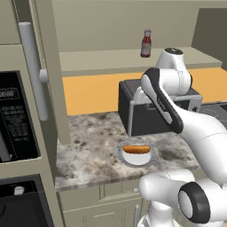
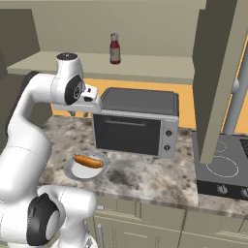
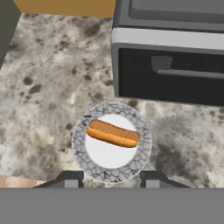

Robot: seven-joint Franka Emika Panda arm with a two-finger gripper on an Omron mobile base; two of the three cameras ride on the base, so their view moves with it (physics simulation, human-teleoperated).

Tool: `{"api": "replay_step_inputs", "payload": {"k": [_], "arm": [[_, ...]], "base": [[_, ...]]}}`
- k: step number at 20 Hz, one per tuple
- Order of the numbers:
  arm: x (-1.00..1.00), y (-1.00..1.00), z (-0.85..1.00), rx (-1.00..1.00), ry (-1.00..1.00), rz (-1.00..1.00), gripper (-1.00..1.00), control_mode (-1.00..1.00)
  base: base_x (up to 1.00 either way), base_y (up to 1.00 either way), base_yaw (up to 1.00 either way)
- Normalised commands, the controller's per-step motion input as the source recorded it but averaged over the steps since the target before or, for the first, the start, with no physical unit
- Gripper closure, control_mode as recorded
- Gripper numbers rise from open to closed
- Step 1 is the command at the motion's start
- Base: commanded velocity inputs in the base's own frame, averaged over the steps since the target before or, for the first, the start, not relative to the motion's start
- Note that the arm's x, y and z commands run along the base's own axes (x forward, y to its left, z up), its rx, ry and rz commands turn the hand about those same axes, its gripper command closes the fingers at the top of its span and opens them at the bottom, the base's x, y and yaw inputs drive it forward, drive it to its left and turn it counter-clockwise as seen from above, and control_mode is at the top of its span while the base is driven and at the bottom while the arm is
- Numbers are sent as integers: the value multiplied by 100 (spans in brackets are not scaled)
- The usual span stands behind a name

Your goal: Move the hot dog bun to the plate on the dining table and place the condiment next to that plate. Then navigate to the fridge and take the sausage and place it on the plate as well.

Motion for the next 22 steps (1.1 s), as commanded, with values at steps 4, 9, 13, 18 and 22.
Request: {"api": "replay_step_inputs", "payload": {"k": [4, 9, 13, 18, 22], "arm": [[-9, 8, -11, -2, 0, 0, -100, -100], [-50, 33, -47, -12, -27, 24, -100, -100], [-47, 10, -62, -16, -11, 34, -100, -100], [-8, 0, -57, -19, 12, 25, -100, -100], [11, 0, -45, -9, 8, 29, -100, -100]], "base": [[0, 0, 0], [0, 0, 0], [0, 0, 0], [0, 0, 0], [0, 0, 0]]}}
